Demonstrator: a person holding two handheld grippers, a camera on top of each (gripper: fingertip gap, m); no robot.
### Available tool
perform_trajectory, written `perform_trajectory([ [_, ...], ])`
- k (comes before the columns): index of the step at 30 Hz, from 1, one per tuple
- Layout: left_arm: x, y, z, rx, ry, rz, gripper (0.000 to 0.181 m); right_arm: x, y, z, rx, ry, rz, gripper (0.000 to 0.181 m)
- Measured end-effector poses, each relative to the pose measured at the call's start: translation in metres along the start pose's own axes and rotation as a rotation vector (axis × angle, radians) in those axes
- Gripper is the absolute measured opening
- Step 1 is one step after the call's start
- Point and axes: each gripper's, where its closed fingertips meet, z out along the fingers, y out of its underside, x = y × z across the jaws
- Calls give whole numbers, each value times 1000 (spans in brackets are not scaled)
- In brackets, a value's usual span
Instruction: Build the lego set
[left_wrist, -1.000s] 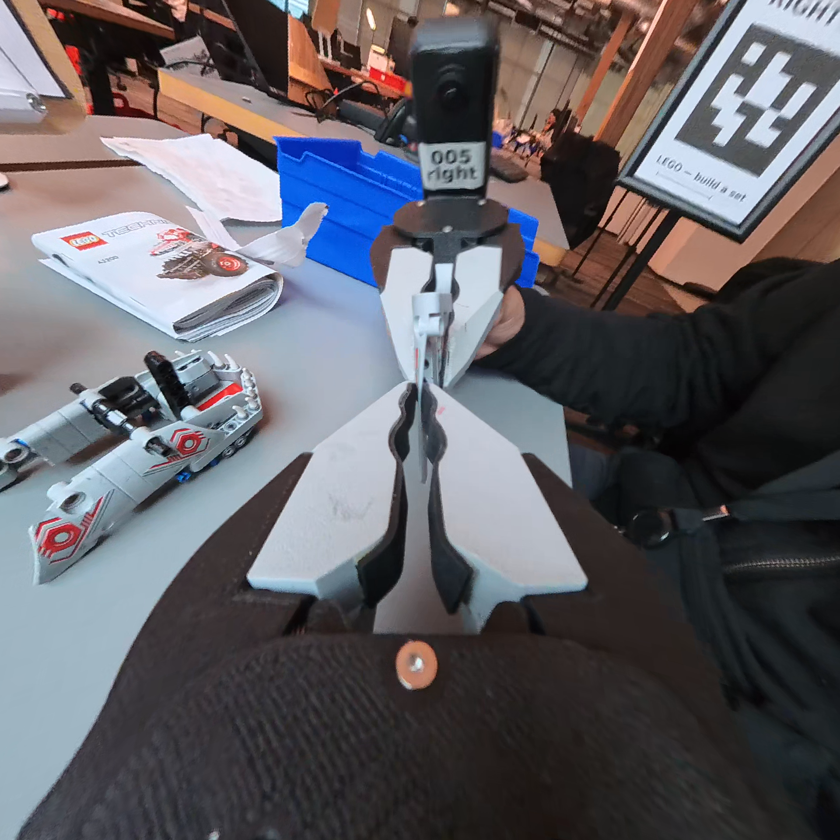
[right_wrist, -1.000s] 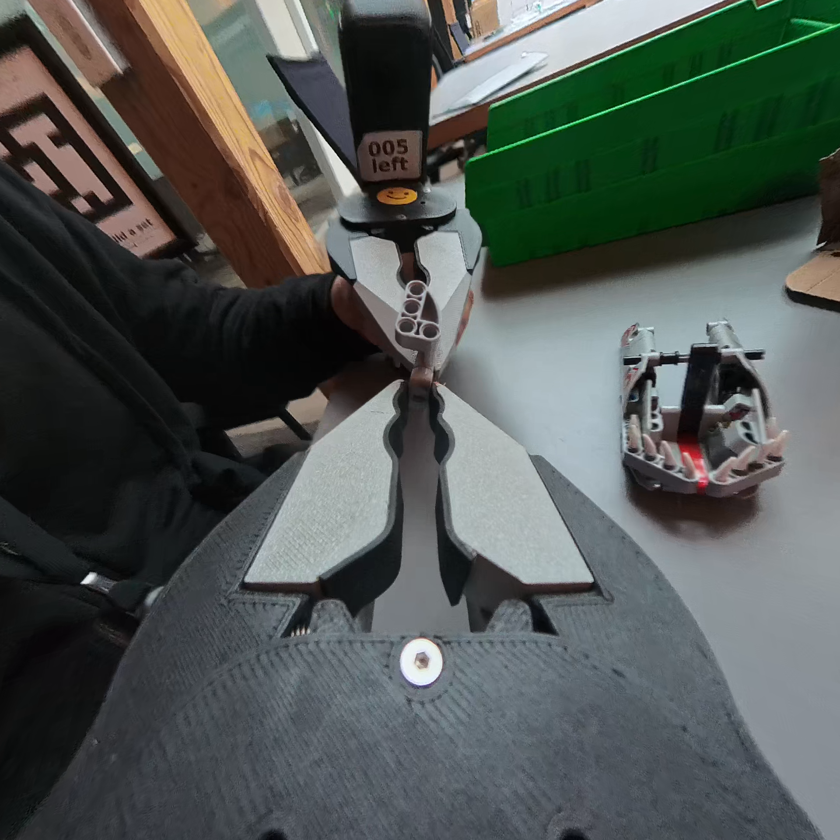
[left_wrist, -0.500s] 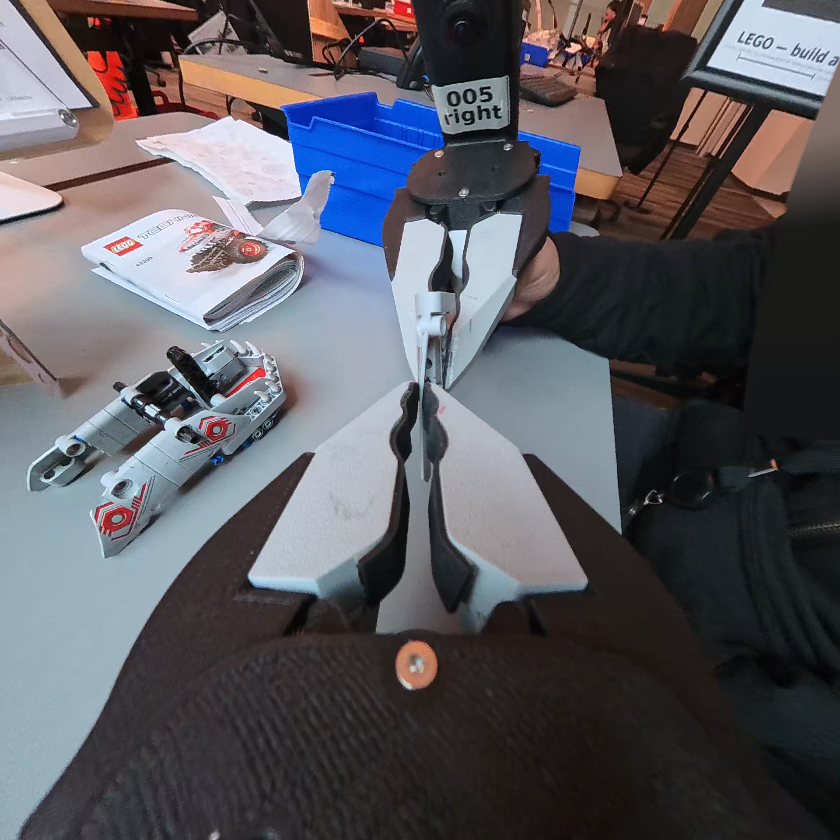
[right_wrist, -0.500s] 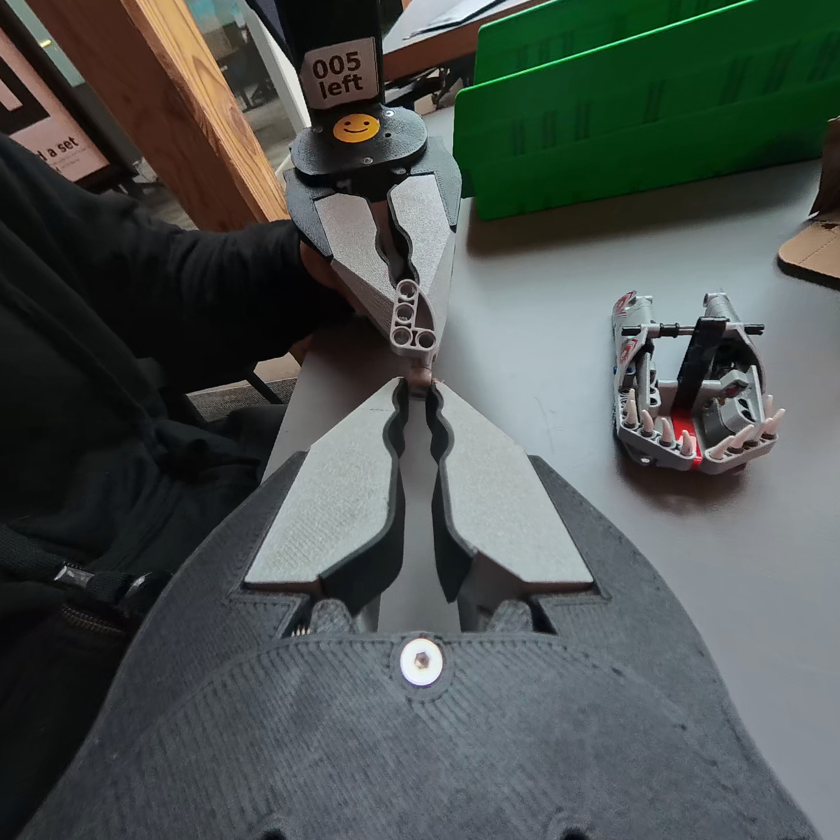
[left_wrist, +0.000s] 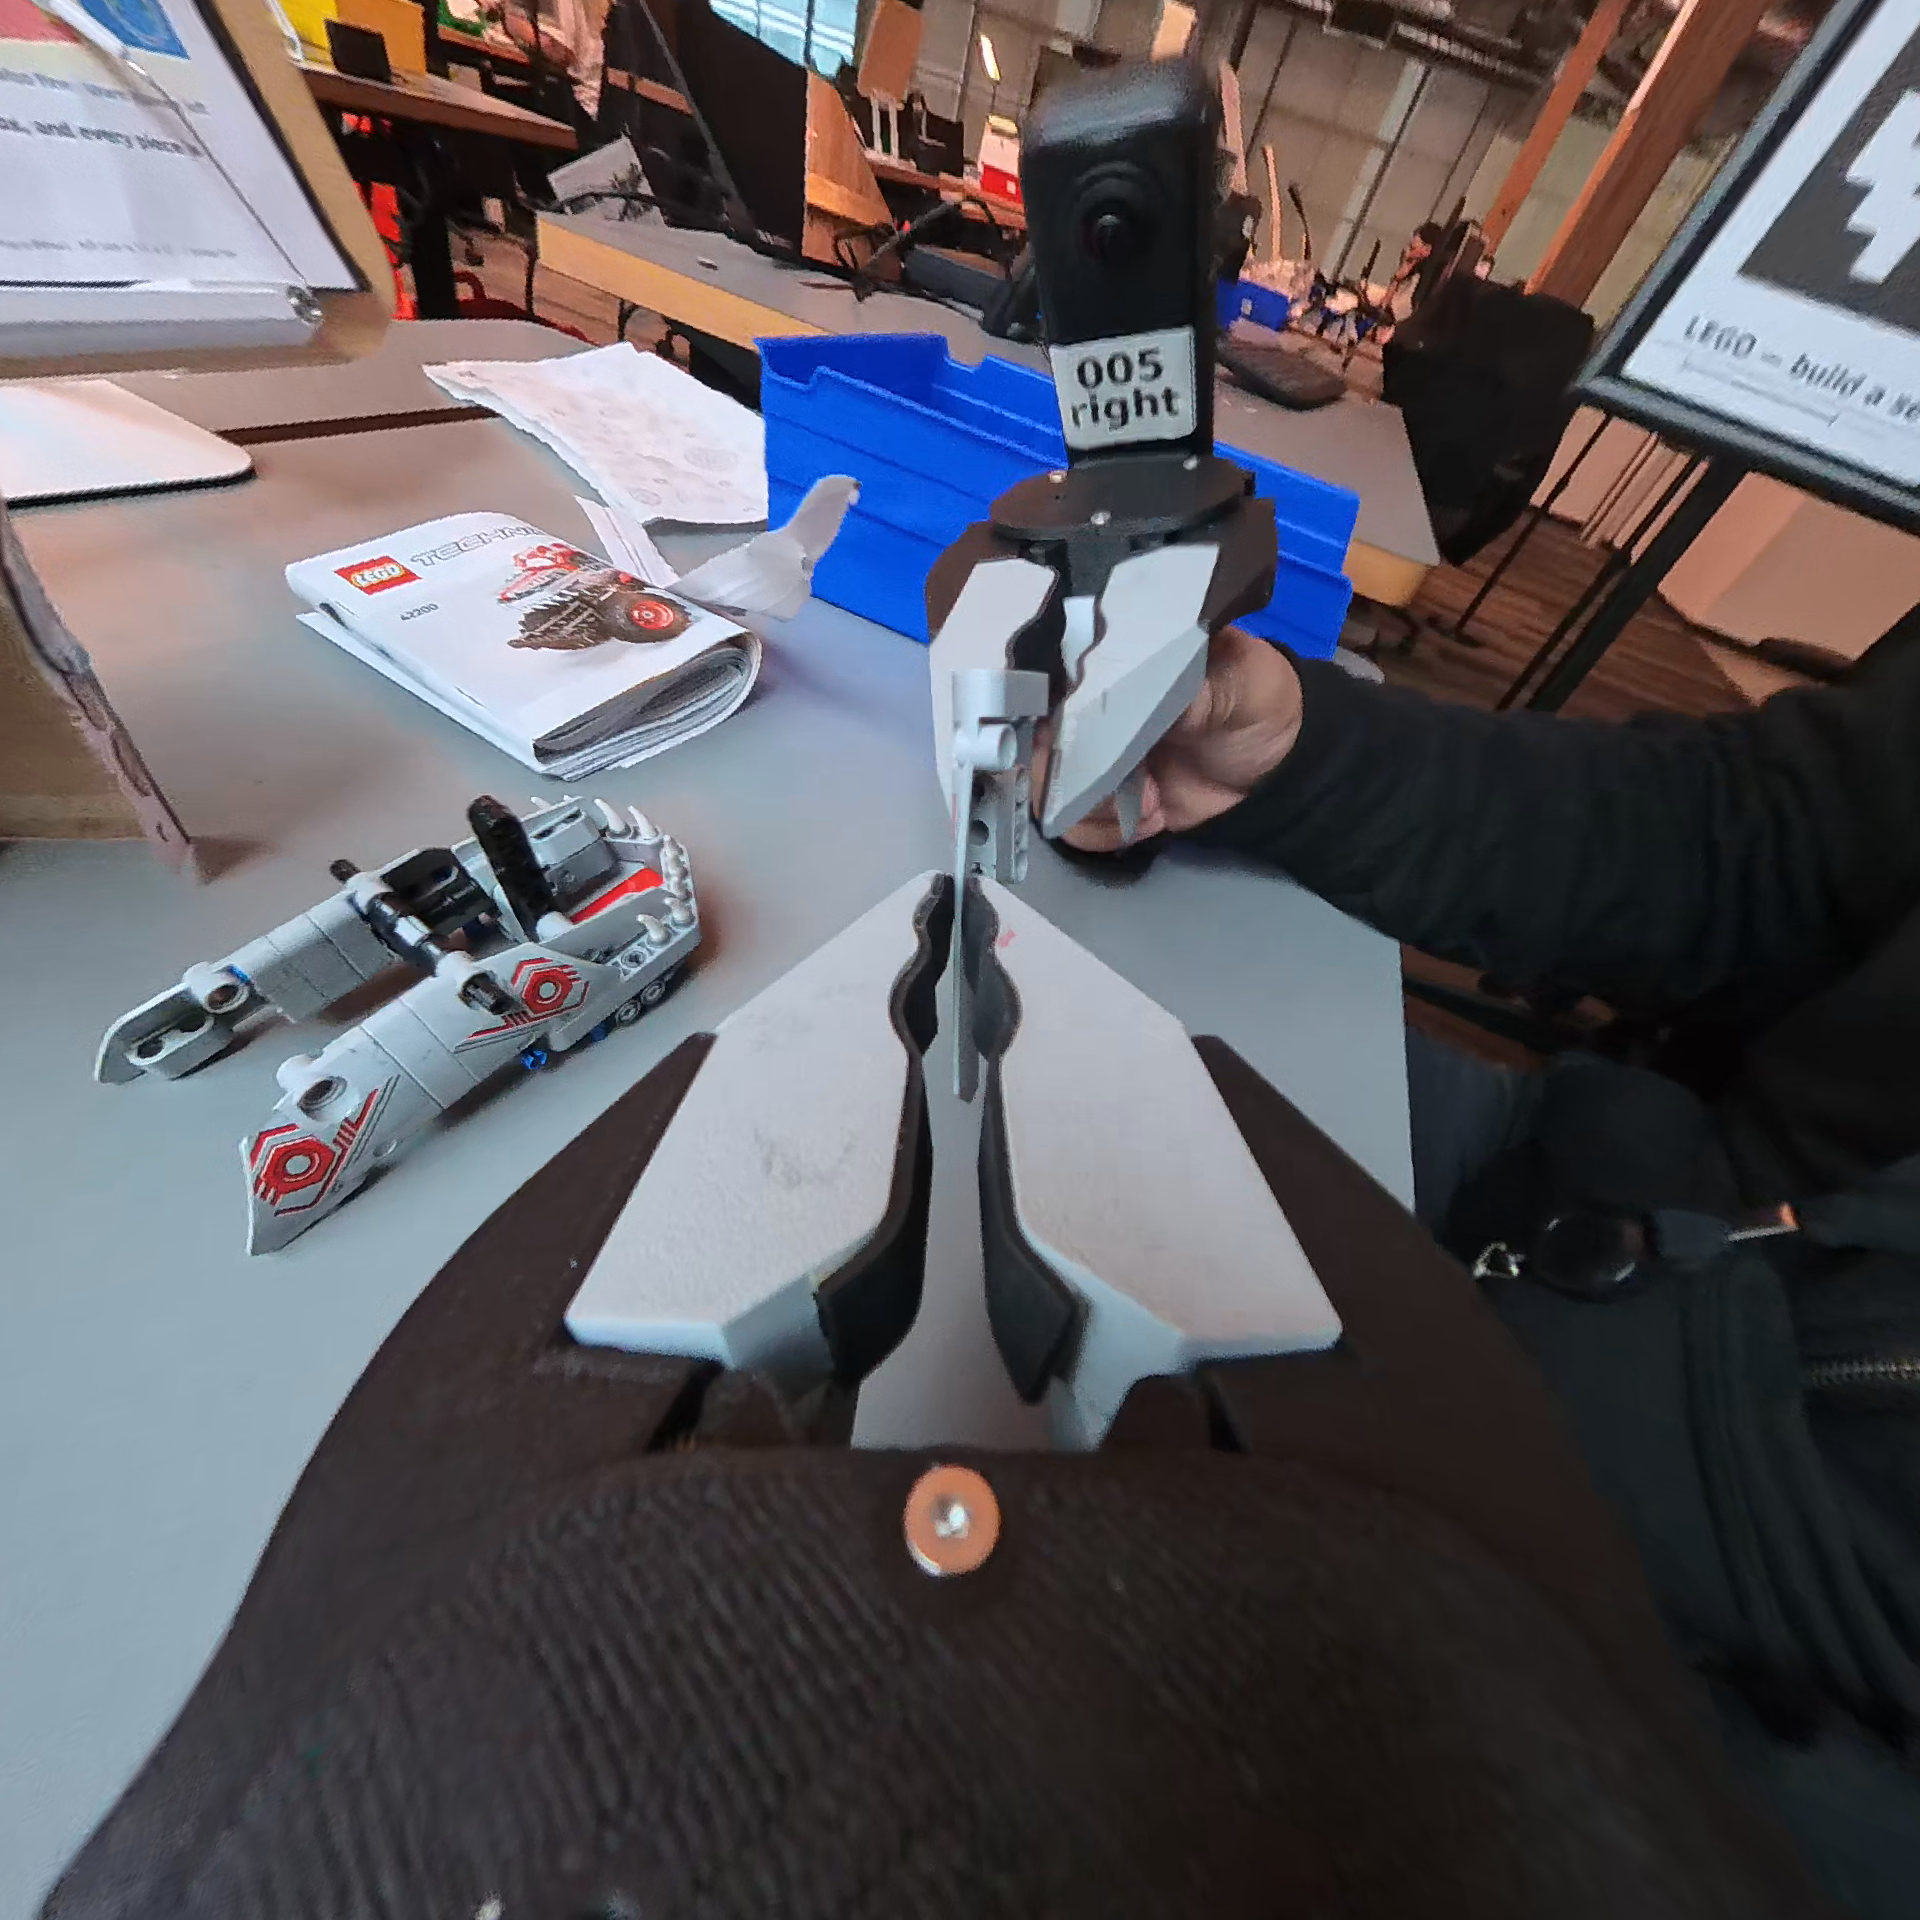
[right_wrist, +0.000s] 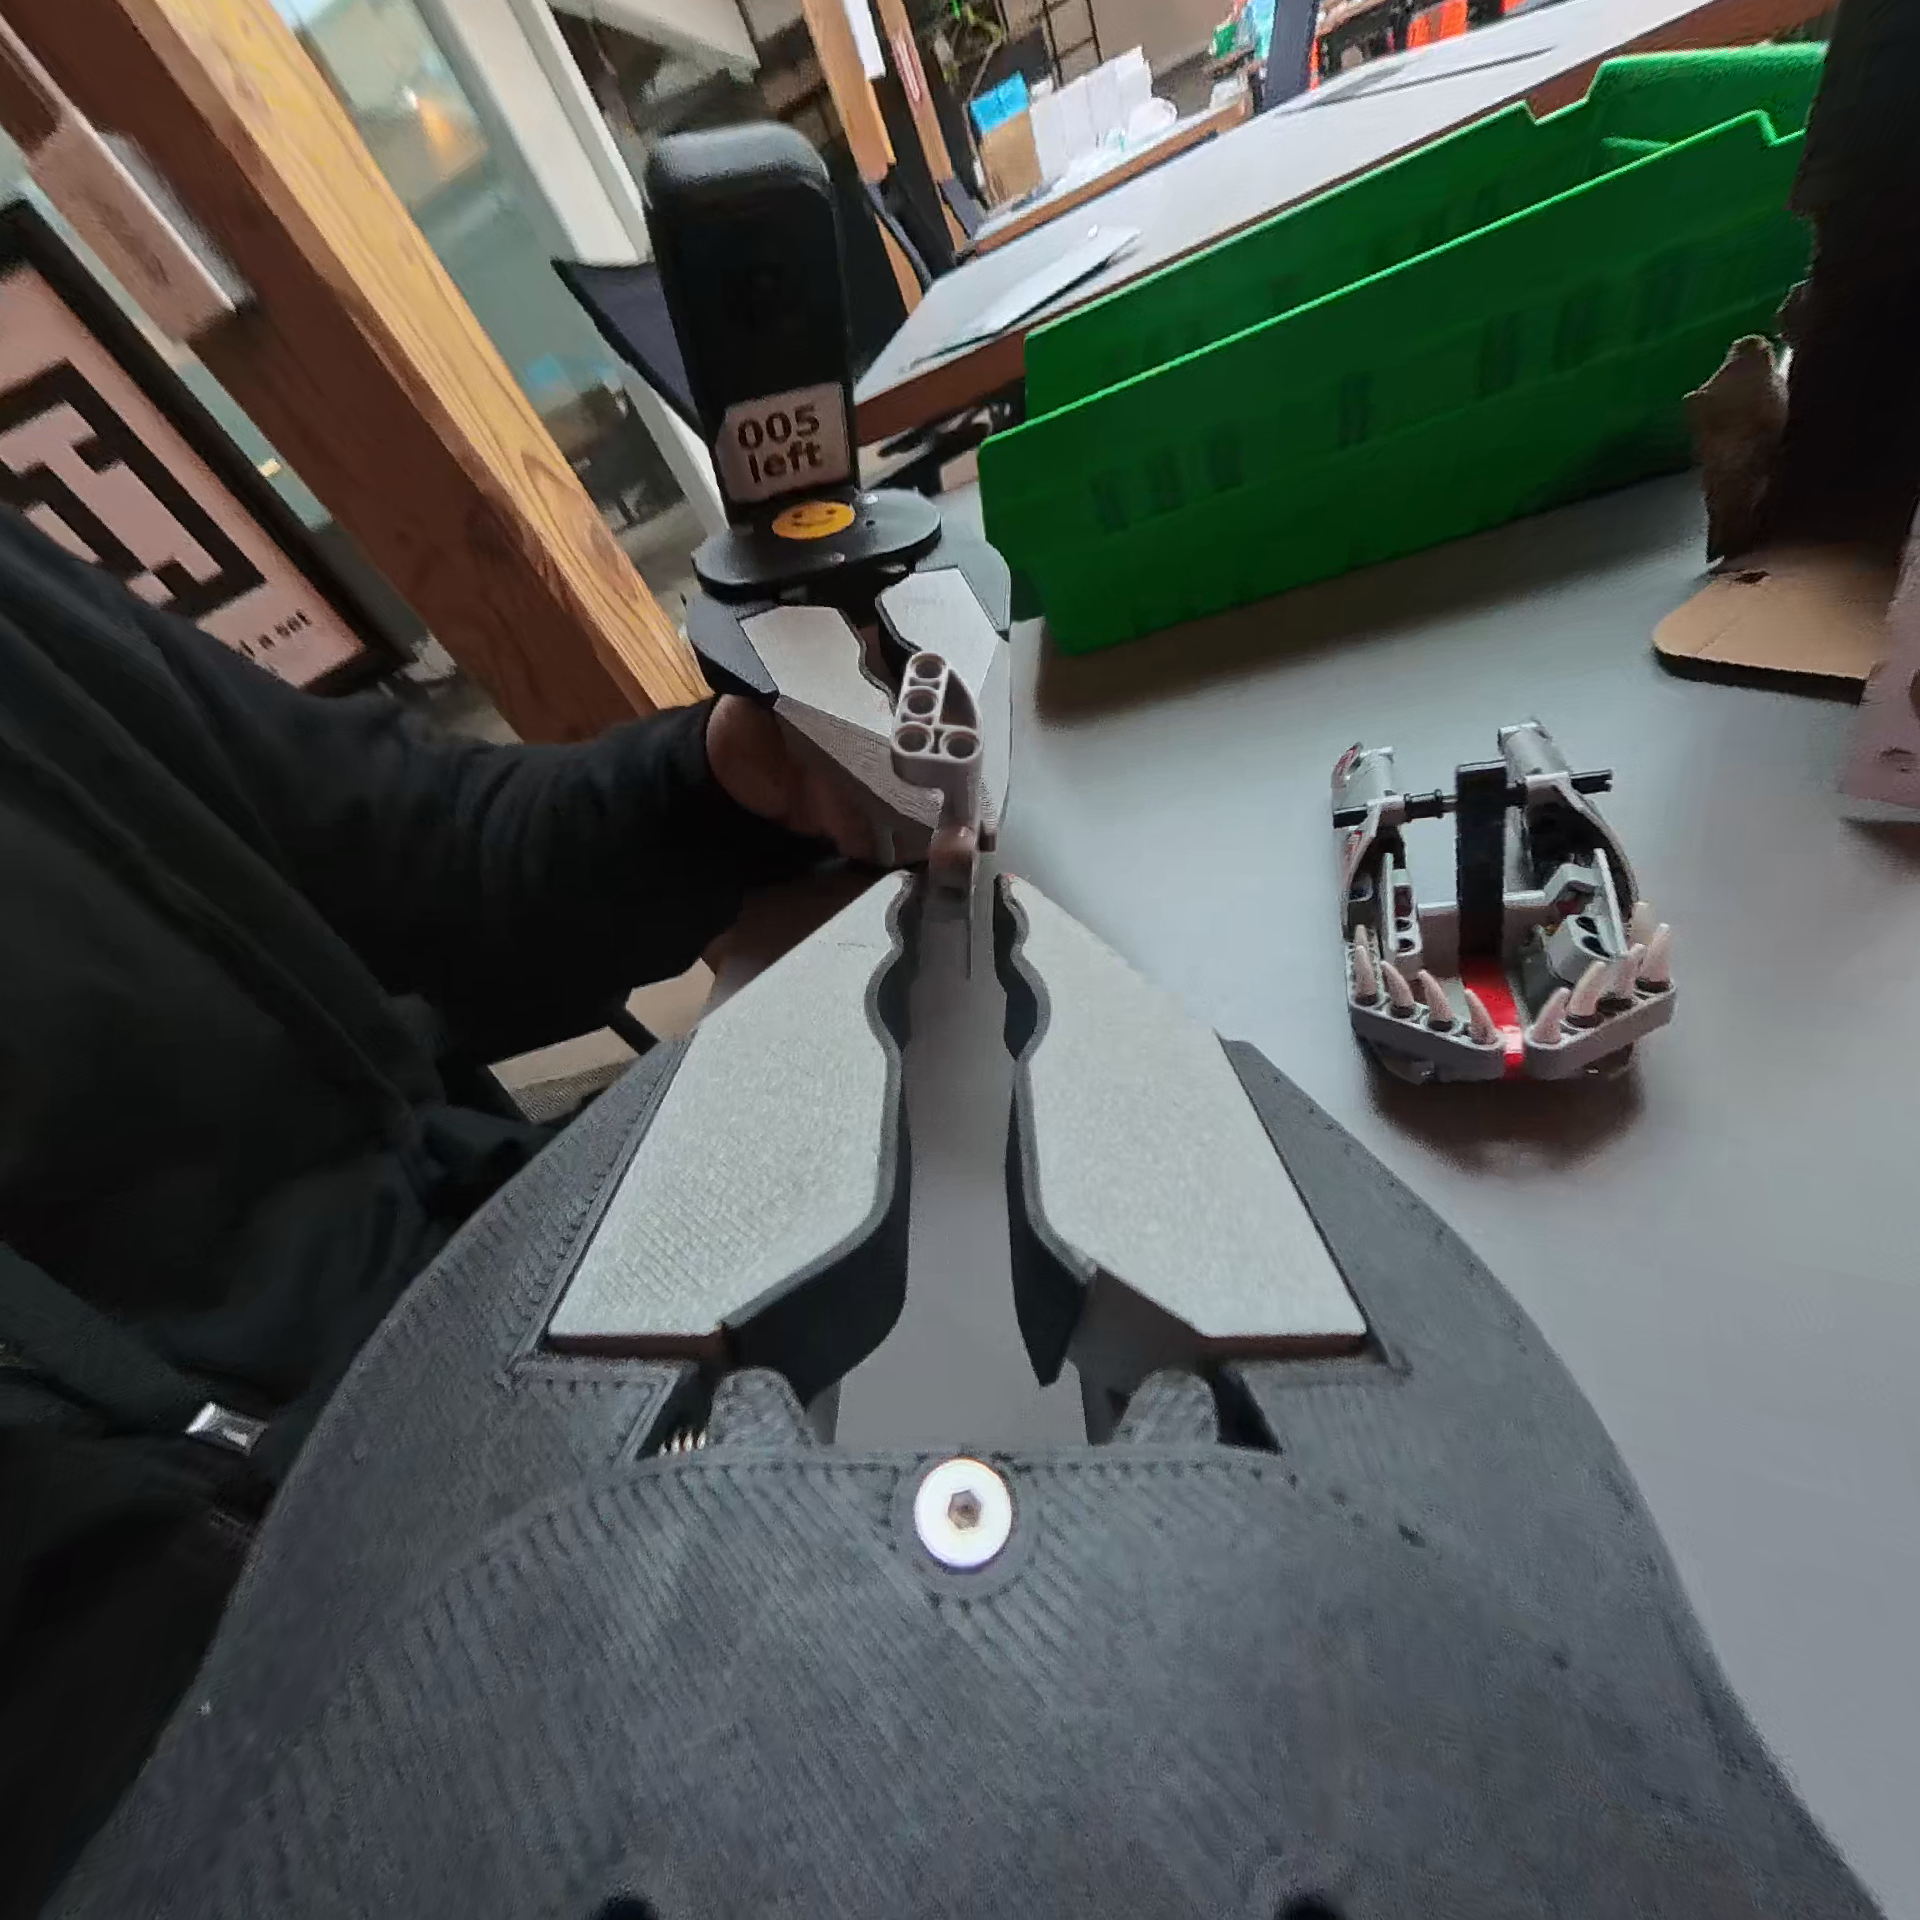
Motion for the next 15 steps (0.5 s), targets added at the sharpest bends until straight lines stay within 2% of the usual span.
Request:
perform_trajectory([
  [8,-4,-4,3,36,-28,-60,0,3,-6,0,51,-10,46,4],
  [12,1,-4,5,30,22,-75,1,2,-4,-3,28,-16,33,3],
  [15,7,-10,5,65,86,-115,10,-1,-1,0,6,-33,31,3],
])
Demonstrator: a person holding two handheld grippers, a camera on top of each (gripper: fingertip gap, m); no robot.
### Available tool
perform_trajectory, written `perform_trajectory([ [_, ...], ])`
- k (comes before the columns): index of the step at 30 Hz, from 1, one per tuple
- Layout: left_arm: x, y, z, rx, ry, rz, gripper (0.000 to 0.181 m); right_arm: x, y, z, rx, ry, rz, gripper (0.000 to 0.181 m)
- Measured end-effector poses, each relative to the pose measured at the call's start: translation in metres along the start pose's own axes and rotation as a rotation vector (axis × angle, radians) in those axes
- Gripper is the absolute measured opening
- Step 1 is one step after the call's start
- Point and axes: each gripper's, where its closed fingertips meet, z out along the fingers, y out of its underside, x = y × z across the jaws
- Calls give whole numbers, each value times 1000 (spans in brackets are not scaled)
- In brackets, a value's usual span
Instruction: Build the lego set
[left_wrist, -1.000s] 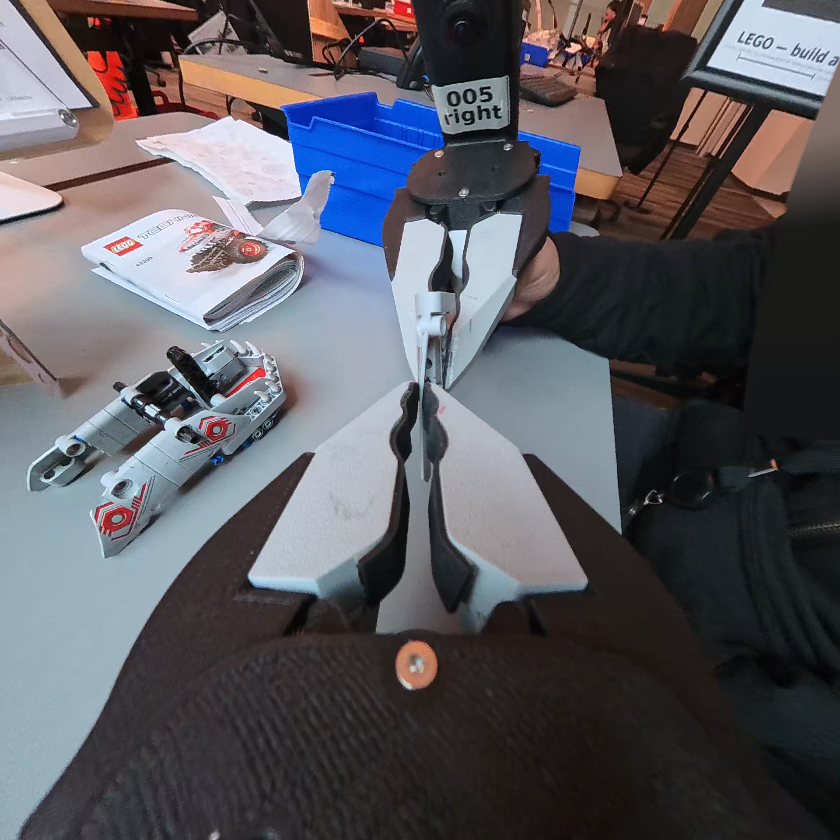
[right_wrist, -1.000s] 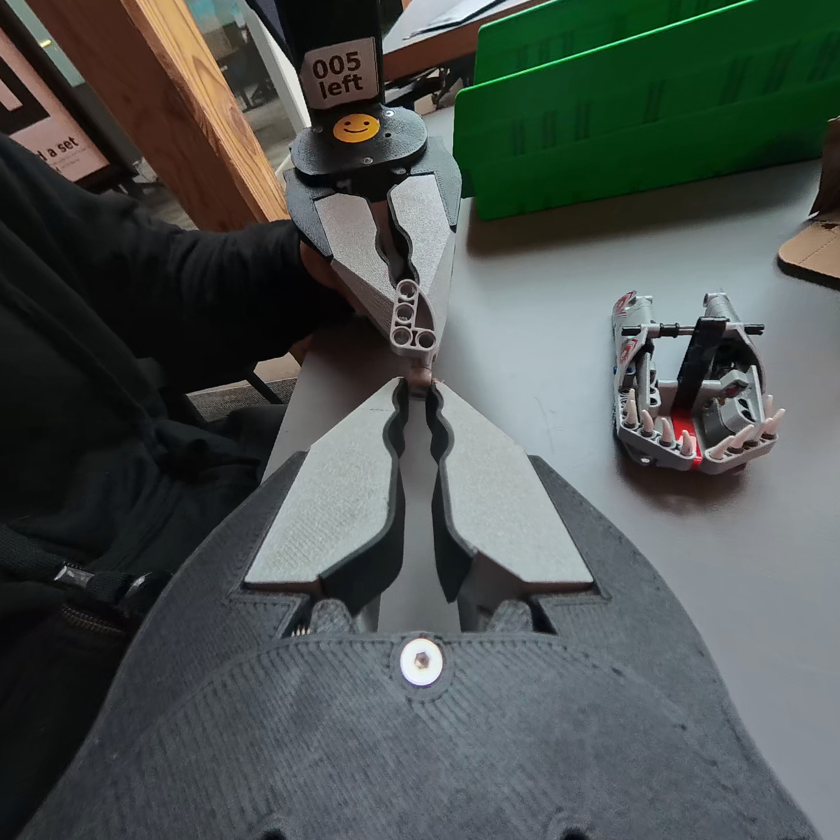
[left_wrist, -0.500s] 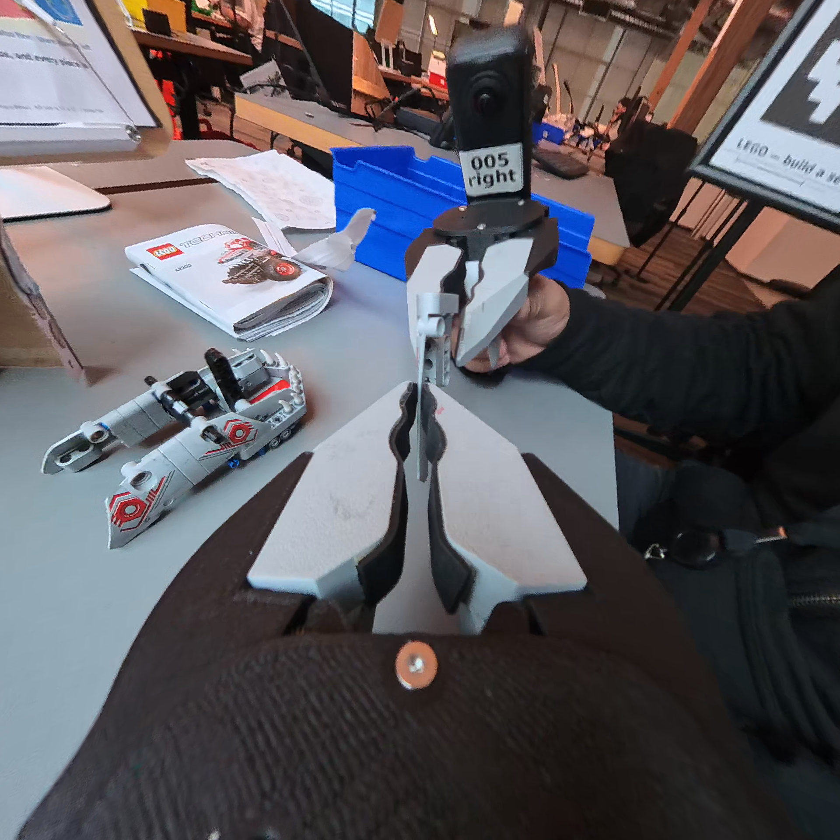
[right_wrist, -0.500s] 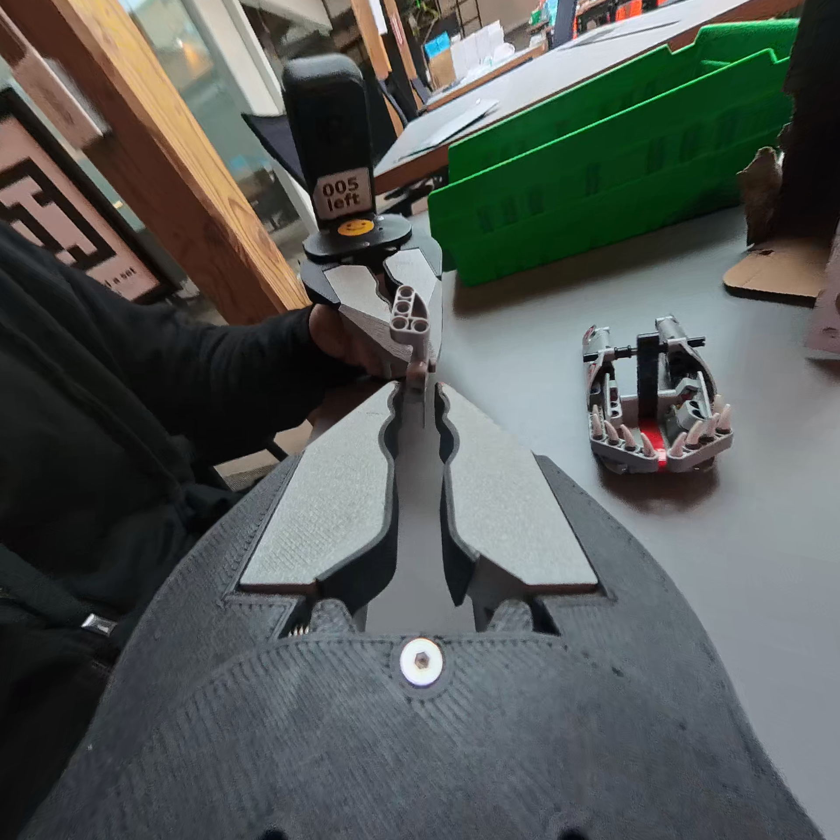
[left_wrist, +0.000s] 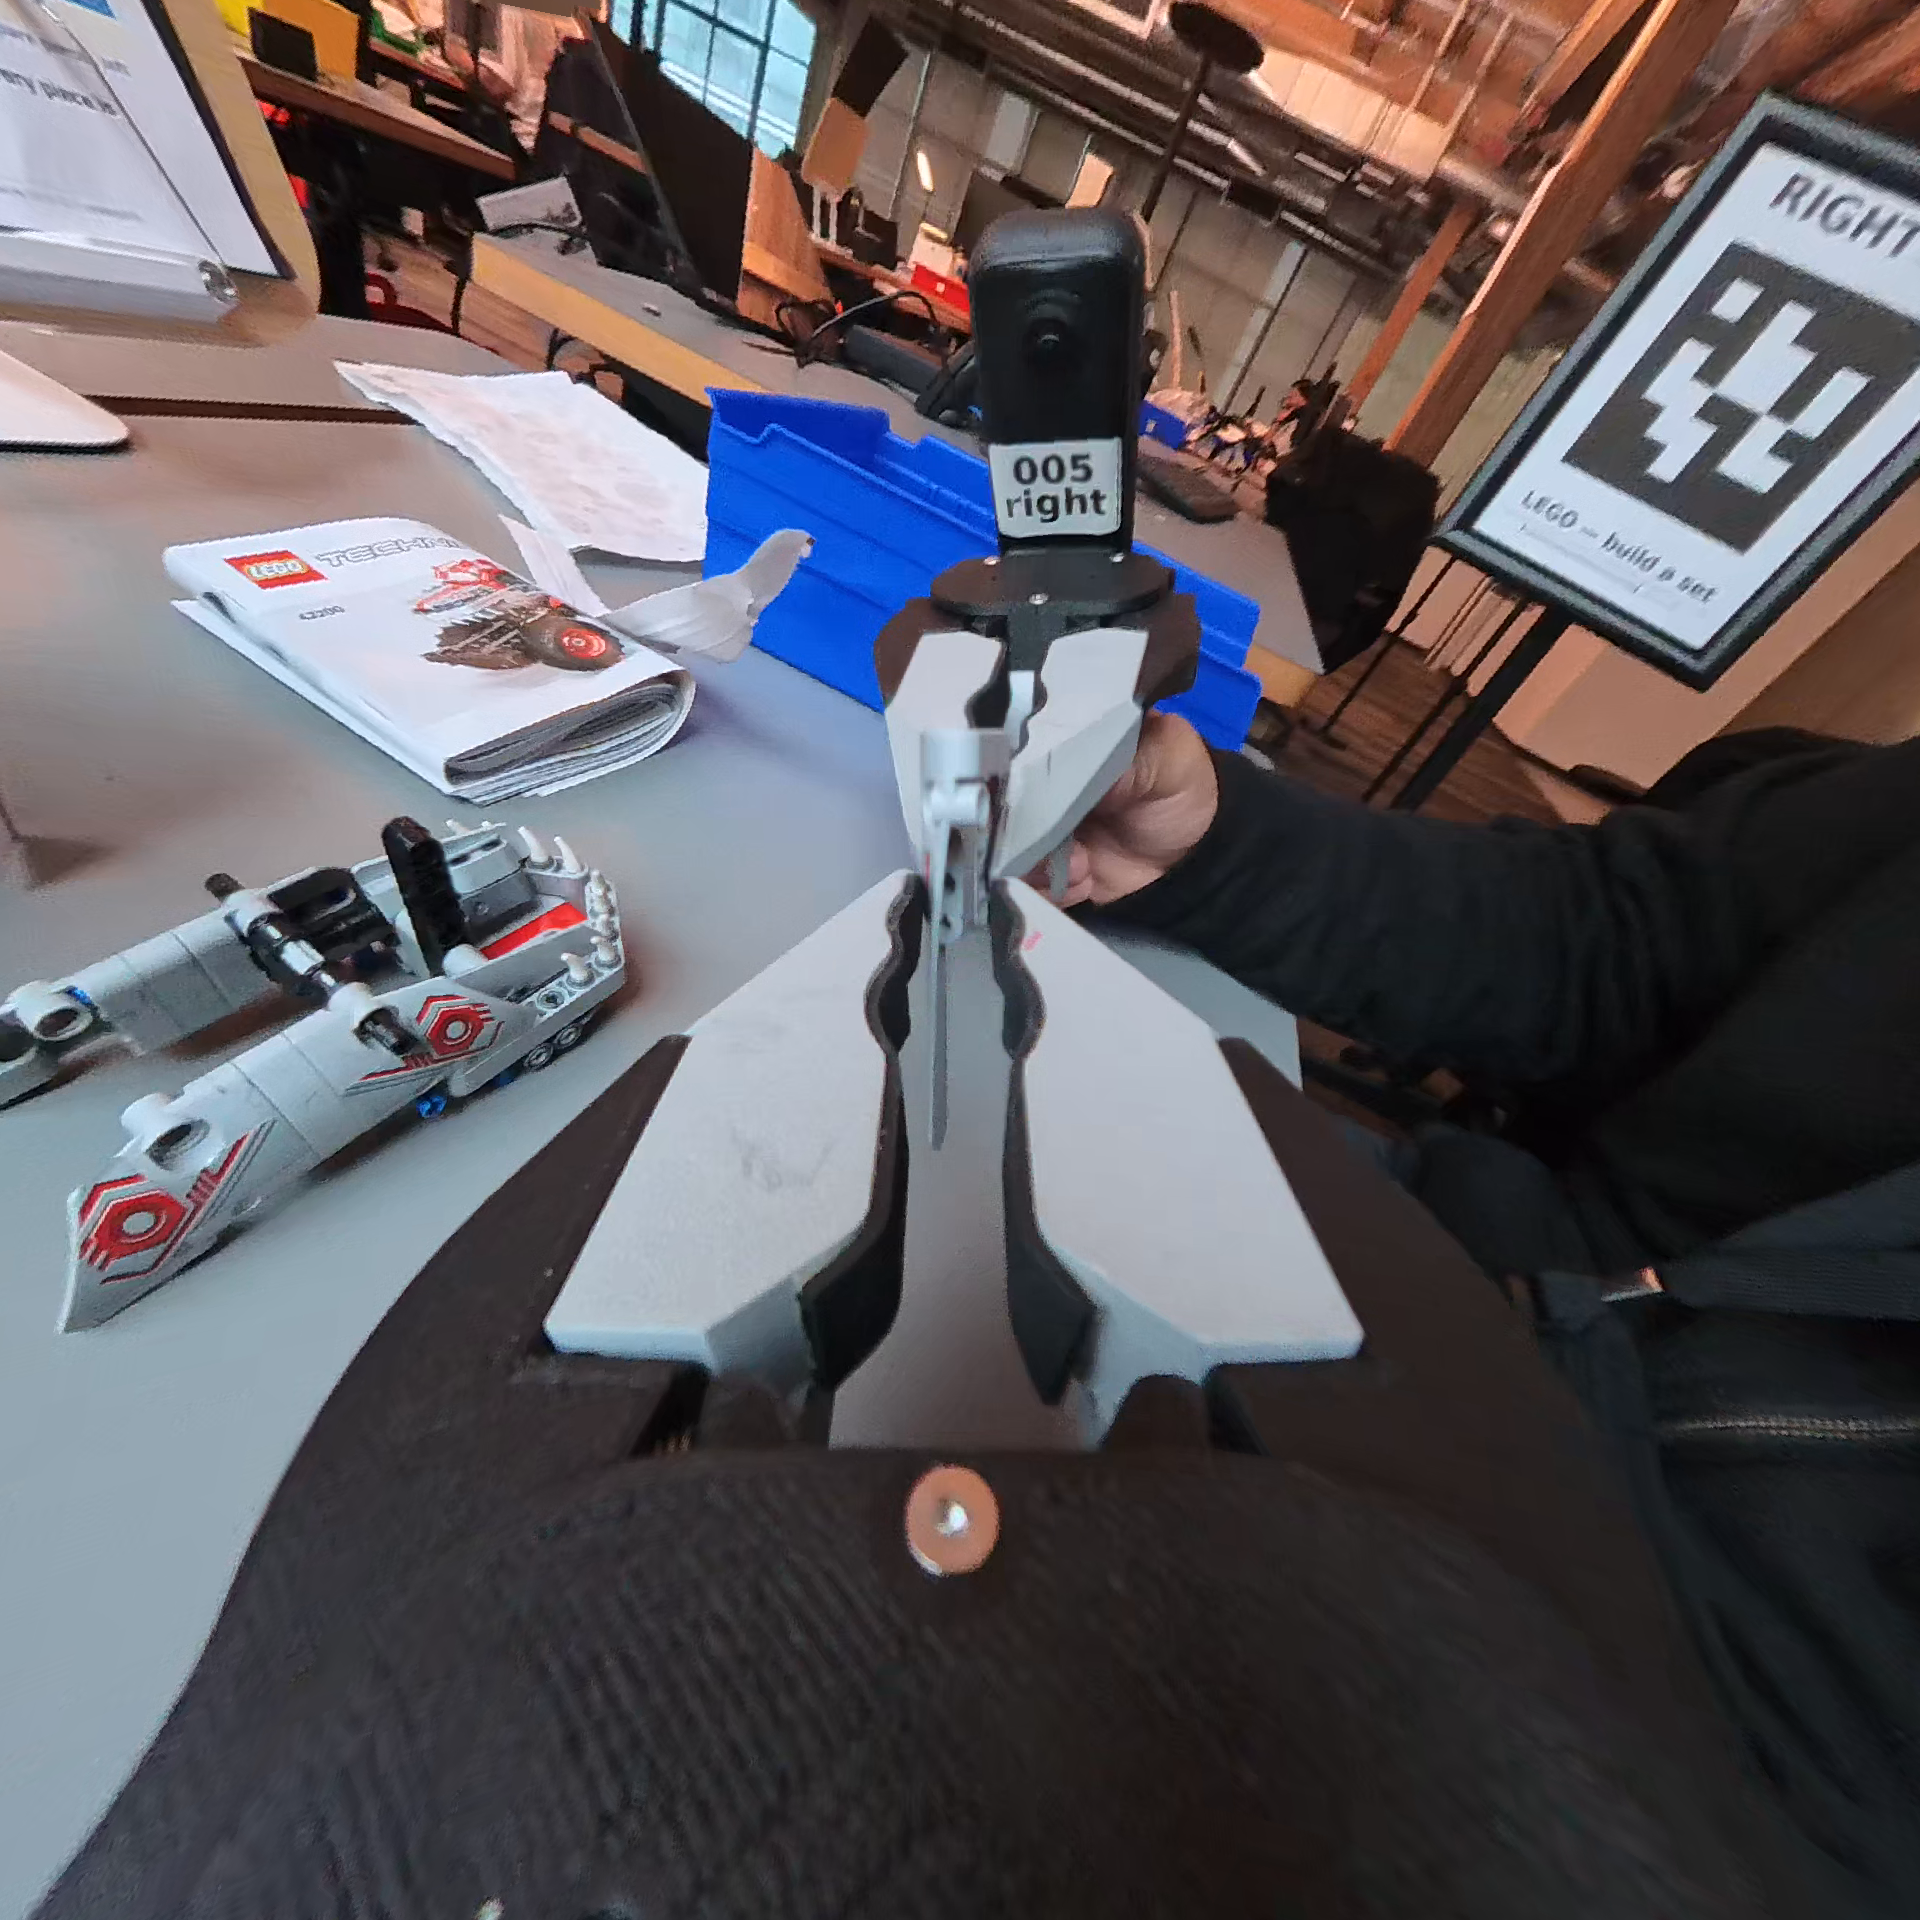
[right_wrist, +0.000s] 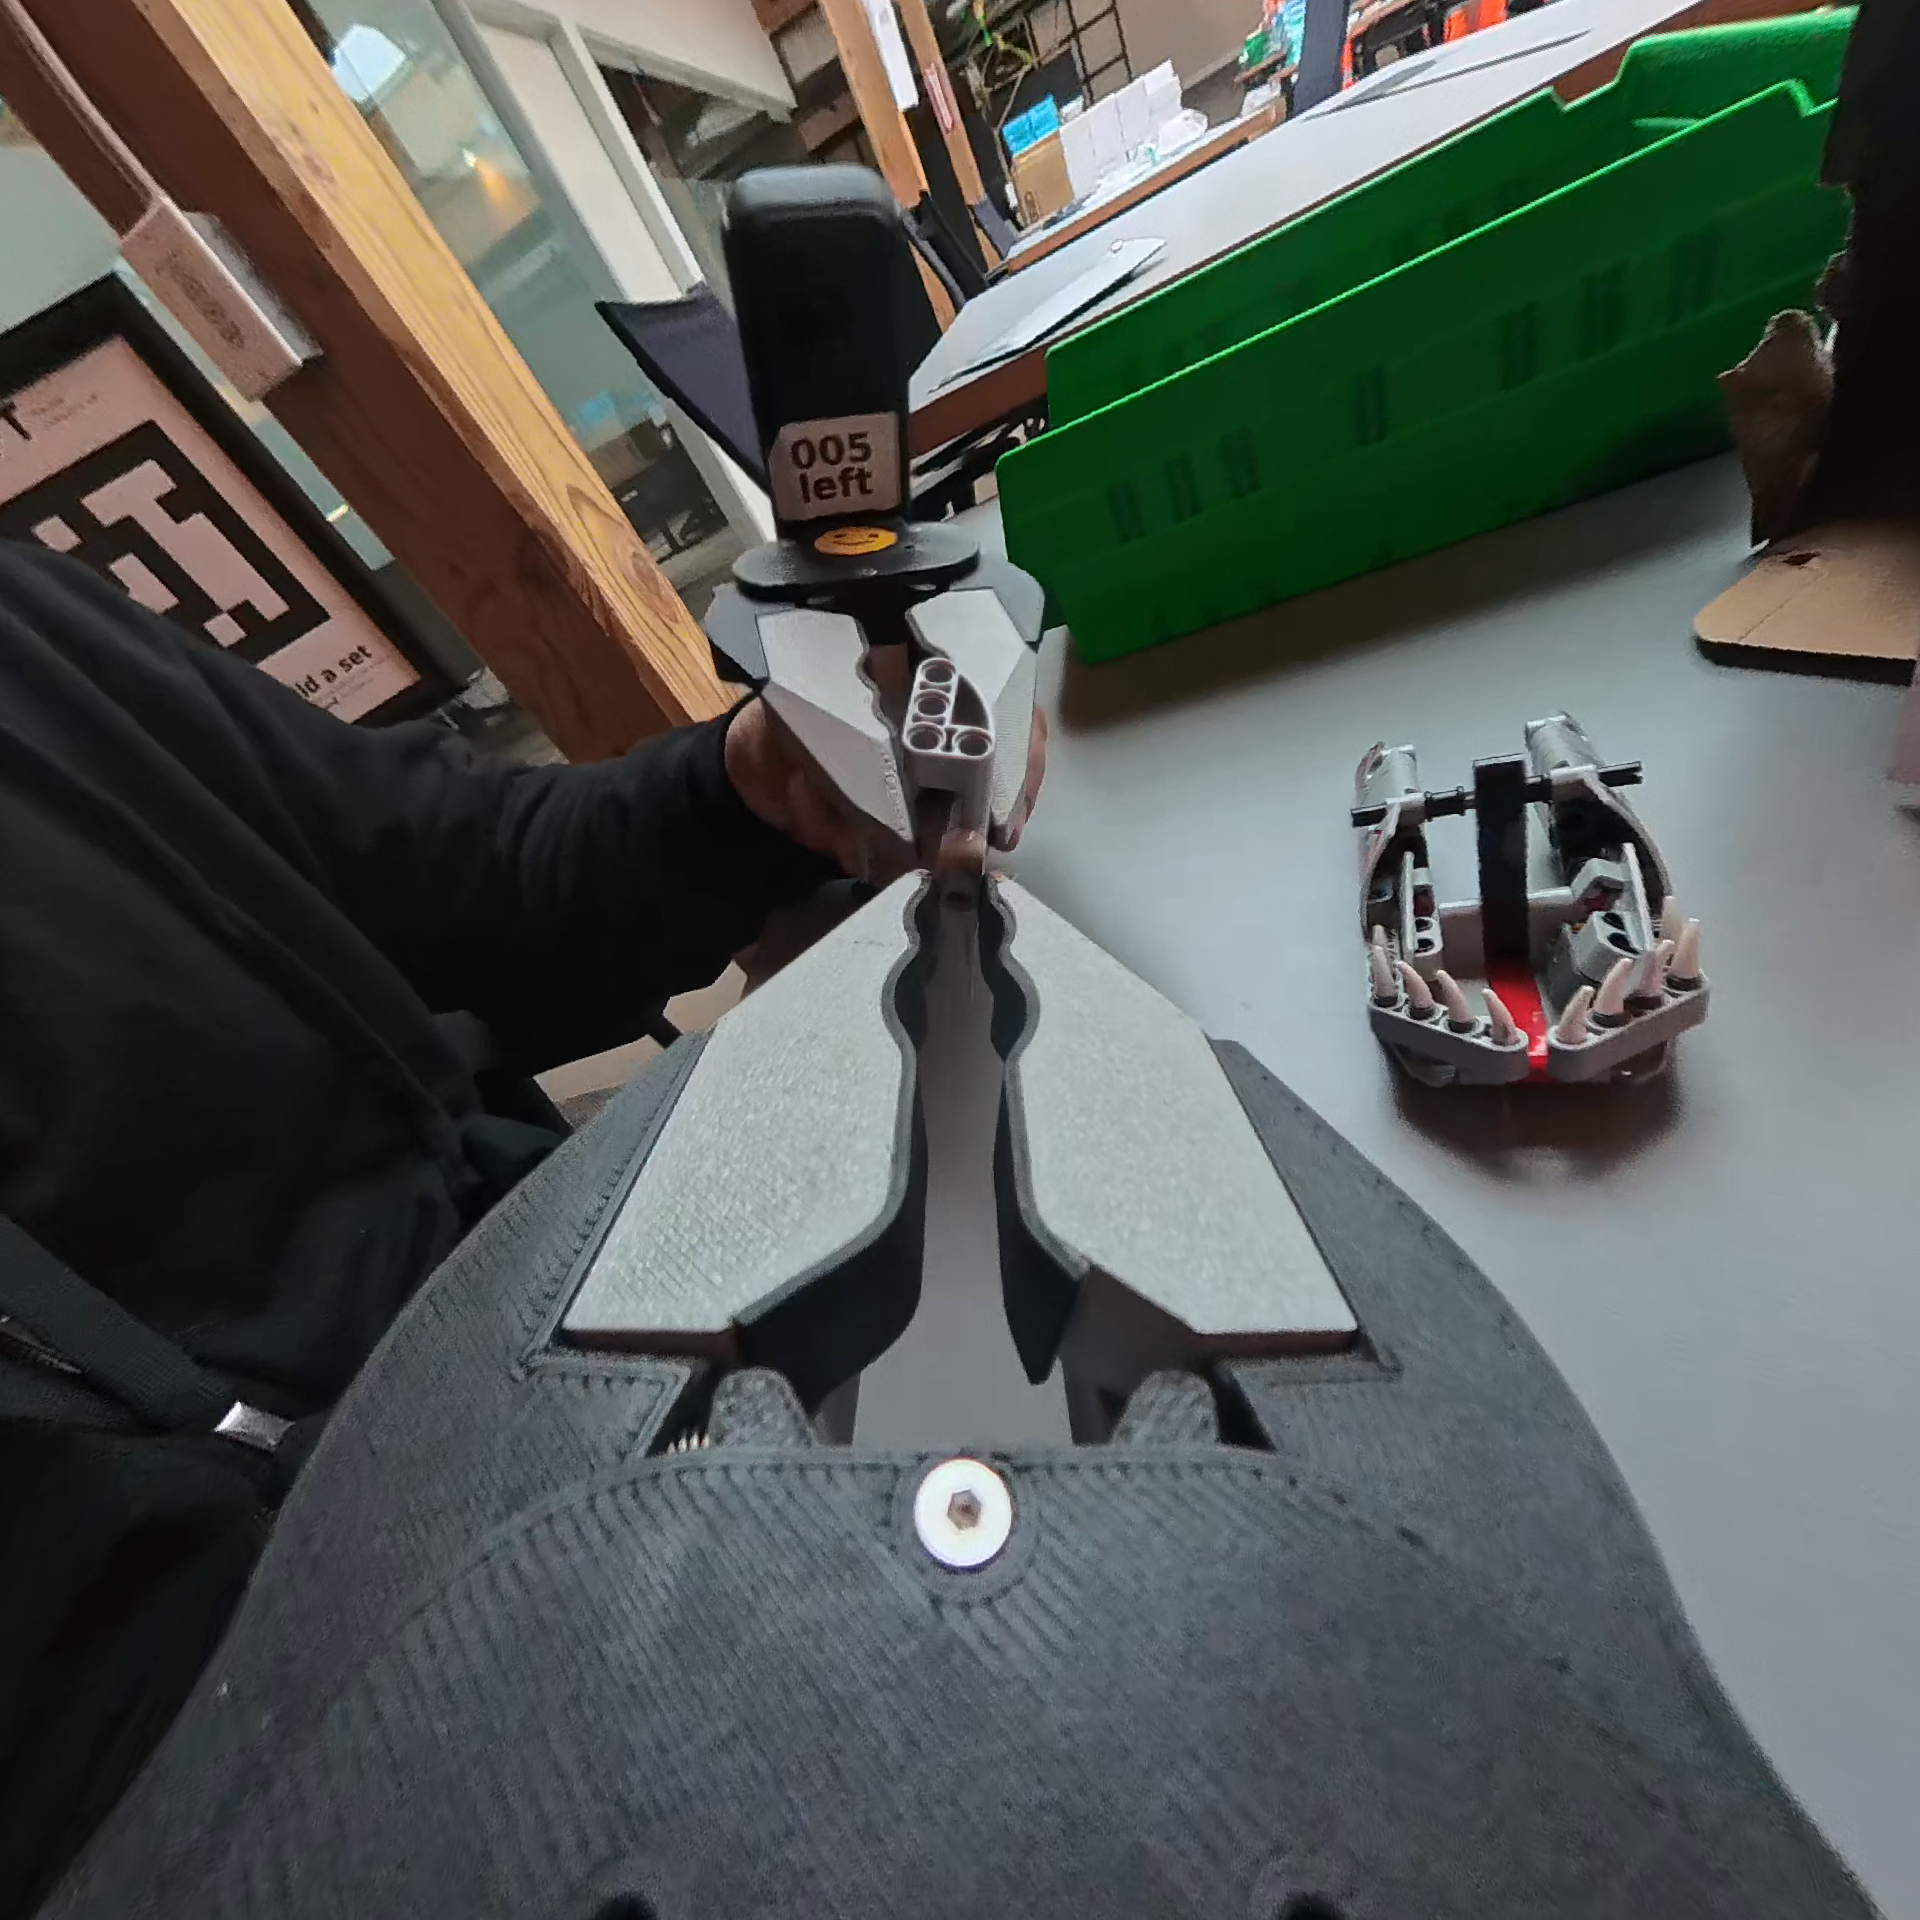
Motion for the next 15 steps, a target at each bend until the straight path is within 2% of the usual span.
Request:
perform_trajectory([
  [3,0,-1,-1,4,6,9,5,-3,0,2,-3,-15,-7,3],
  [12,3,-9,2,96,30,-60,4,-6,-16,-2,124,-76,72,8],
  [15,5,-11,5,114,32,-62,4,-6,-20,-2,148,-86,89,4],
])
